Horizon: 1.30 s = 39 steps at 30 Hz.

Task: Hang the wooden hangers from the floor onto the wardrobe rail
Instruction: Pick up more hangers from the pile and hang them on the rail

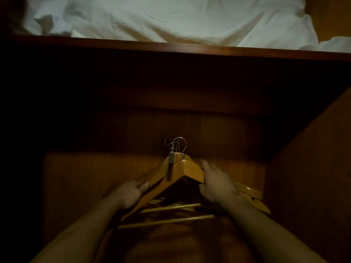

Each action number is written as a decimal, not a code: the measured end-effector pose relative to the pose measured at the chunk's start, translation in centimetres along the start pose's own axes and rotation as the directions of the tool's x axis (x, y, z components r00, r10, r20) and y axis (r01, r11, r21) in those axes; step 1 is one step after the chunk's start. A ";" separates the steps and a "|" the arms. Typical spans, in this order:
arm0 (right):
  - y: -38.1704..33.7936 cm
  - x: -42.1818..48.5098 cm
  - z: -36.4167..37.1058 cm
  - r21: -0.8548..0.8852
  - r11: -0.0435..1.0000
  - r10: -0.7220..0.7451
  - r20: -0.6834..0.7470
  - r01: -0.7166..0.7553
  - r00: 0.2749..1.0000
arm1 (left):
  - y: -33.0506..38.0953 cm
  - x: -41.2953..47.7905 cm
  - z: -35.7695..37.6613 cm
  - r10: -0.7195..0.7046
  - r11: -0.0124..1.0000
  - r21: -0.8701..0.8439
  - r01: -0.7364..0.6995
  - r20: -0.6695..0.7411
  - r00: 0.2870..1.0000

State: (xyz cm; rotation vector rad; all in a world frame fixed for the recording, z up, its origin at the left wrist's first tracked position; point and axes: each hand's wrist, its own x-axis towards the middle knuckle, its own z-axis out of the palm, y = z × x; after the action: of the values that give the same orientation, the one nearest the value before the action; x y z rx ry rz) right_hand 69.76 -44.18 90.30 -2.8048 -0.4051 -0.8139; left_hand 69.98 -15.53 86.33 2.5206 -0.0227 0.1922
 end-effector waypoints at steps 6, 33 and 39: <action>-0.2 -0.8 0.6 -0.011 1.000 0.004 0.027 -0.004 1.000 | -1.5 0.1 1.1 -0.016 0.999 0.040 0.016 -0.003 1.000; -1.0 -0.8 -1.0 -0.086 0.996 0.034 -0.030 -0.037 0.999 | 2.7 -2.2 -1.9 0.272 0.954 -0.080 -0.287 -0.163 0.948; -1.7 -0.7 0.4 -0.071 0.997 0.016 -0.020 -0.017 1.000 | 2.4 -1.7 -0.5 0.313 0.948 0.117 -0.297 -0.153 0.937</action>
State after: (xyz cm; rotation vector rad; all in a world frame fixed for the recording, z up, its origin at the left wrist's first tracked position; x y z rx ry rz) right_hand 68.83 -42.61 89.78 -2.8593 -0.3561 -0.8675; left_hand 68.08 -17.26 87.82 2.5714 -0.3463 0.5453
